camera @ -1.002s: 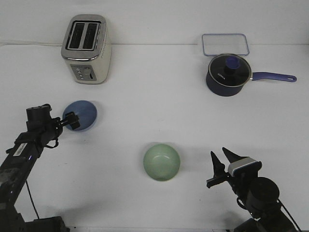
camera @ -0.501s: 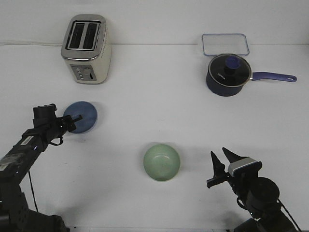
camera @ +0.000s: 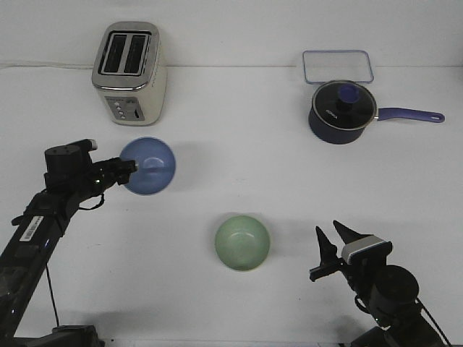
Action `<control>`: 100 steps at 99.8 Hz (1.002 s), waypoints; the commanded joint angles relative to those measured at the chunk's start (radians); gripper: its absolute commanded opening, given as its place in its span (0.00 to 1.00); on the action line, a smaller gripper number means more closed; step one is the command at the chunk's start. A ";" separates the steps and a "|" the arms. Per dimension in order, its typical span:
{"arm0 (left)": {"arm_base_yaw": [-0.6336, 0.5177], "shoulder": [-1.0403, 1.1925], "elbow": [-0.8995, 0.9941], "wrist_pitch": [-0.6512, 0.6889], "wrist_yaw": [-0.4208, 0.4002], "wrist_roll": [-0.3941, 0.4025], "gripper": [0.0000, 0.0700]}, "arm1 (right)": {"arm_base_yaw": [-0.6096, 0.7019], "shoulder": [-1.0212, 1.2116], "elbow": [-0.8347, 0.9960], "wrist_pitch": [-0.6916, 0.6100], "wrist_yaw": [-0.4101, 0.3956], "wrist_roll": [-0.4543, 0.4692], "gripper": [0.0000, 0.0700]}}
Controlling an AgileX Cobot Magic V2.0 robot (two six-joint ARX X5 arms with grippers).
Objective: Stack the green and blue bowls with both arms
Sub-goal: 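Carry the blue bowl over the green bowl and lower it inside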
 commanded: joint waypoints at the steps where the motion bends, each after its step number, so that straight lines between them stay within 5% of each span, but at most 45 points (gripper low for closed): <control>1: -0.053 -0.005 0.017 -0.038 0.041 0.007 0.02 | 0.006 0.002 0.003 0.008 0.002 0.006 0.40; 35: -0.475 -0.016 0.019 -0.088 0.050 0.013 0.02 | 0.006 0.002 0.003 0.008 0.001 0.006 0.40; 51: -0.623 0.003 0.019 -0.083 -0.072 0.013 0.02 | 0.006 0.002 0.003 0.008 0.001 0.006 0.40; 100: -0.729 0.107 0.019 -0.032 -0.094 0.017 0.02 | 0.006 0.002 0.003 0.008 0.000 0.006 0.40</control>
